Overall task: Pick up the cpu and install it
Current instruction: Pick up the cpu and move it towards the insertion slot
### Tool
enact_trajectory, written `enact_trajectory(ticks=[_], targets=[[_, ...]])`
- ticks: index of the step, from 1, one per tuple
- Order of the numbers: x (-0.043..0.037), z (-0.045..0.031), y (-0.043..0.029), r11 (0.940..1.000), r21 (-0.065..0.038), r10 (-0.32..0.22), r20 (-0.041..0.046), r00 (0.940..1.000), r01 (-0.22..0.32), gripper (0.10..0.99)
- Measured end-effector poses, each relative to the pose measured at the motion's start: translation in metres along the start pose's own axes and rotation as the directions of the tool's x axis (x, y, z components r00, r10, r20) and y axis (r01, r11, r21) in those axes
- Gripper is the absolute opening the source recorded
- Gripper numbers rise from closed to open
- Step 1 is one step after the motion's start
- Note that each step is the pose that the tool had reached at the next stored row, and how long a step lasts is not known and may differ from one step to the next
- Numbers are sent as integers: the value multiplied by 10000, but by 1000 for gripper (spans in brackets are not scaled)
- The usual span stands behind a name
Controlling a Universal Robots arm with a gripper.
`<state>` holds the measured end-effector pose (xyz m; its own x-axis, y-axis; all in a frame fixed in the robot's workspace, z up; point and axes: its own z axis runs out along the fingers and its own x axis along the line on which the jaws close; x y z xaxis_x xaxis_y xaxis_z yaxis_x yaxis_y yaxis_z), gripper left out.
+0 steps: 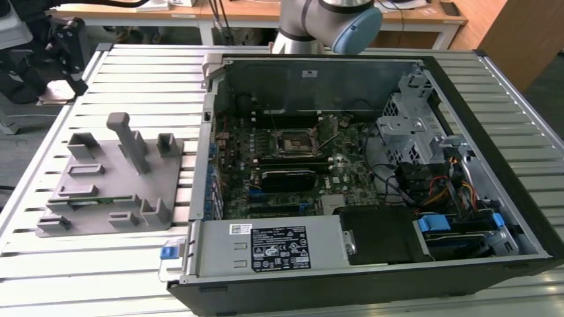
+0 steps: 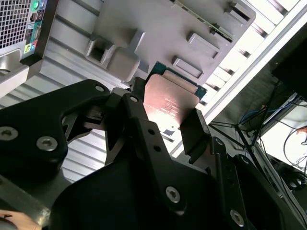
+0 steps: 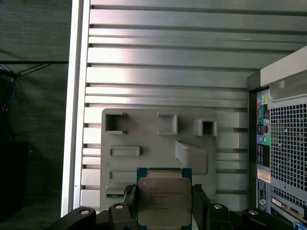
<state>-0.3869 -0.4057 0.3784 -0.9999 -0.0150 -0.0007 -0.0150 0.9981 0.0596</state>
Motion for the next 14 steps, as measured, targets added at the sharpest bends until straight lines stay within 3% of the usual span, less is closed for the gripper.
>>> enact_trajectory(ticks=[14], targets=[[-146,13,-3,10000,-1,0,1,10000,0,541]])
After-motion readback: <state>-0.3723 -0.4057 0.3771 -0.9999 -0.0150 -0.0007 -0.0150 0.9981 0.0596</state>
